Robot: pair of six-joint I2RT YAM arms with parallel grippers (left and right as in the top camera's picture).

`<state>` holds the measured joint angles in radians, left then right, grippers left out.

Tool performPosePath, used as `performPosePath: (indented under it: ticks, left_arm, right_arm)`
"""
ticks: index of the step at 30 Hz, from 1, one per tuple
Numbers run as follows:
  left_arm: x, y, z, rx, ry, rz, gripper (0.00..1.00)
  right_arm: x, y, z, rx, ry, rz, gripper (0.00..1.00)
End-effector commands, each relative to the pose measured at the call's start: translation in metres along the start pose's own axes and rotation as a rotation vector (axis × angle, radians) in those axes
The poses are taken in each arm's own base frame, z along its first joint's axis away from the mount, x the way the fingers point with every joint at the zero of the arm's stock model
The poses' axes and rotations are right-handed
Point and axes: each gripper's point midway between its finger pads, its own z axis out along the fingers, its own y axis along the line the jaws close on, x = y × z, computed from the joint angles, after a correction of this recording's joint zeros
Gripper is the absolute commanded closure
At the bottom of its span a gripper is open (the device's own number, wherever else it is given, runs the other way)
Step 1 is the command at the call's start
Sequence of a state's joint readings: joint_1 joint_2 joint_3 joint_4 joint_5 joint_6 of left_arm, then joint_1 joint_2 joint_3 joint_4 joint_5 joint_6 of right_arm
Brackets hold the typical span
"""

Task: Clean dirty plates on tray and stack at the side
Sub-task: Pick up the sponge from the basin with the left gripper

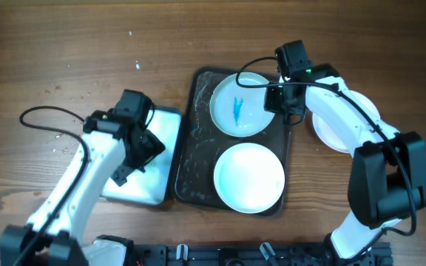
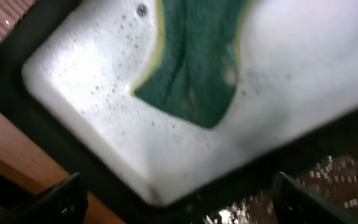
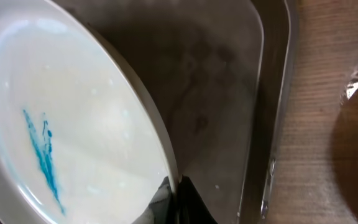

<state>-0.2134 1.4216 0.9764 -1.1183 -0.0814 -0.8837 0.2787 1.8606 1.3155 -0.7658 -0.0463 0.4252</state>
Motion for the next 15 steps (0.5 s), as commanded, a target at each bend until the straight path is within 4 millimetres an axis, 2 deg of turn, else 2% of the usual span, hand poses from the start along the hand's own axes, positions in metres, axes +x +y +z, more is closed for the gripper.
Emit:
performPosePath:
  ticks: [1, 3, 5, 7, 8, 9, 10, 11, 12, 15]
  left_arm:
    - [-0.025, 0.004, 0.012, -0.01, -0.026, 0.081, 0.08]
    - [-0.036, 0.003, 0.019, 0.001, -0.029, 0.098, 0.08]
    - [-0.038, -0.008, 0.031, 0.045, 0.01, 0.152, 0.1]
    - [-0.033, -0.021, 0.05, 0.088, 0.053, 0.209, 0.18]
    - [-0.031, -0.022, 0.059, 0.082, 0.065, 0.219, 0.26]
    - [-0.03, -0.019, 0.071, 0.055, 0.079, 0.22, 0.4]
    - [-0.028, -0.018, 0.08, 0.04, 0.098, 0.219, 0.68]
    - [-0.025, -0.017, 0.088, 0.024, 0.123, 0.22, 0.91]
    - [-0.023, -0.016, 0.092, 0.019, 0.137, 0.22, 0.96]
    - [-0.02, -0.023, 0.087, 0.056, 0.16, 0.219, 0.96]
  right_arm:
    - [0.007, -0.005, 0.02, 0.034, 0.047, -0.009, 0.96]
    - [0.011, -0.007, 0.025, 0.042, 0.065, -0.007, 0.96]
    - [0.012, -0.005, 0.027, 0.034, 0.075, -0.007, 0.96]
    - [0.012, -0.005, 0.027, 0.033, 0.072, -0.007, 0.96]
    - [0.012, -0.005, 0.027, 0.033, 0.072, -0.007, 0.96]
    - [0.012, -0.005, 0.027, 0.033, 0.075, -0.006, 0.96]
    - [0.013, -0.005, 0.027, 0.034, 0.076, -0.007, 0.96]
    - [0.013, -0.006, 0.027, 0.034, 0.078, -0.007, 0.96]
    - [0.014, -0.006, 0.027, 0.035, 0.08, -0.007, 0.96]
    - [0.015, -0.006, 0.027, 0.038, 0.085, -0.006, 0.96]
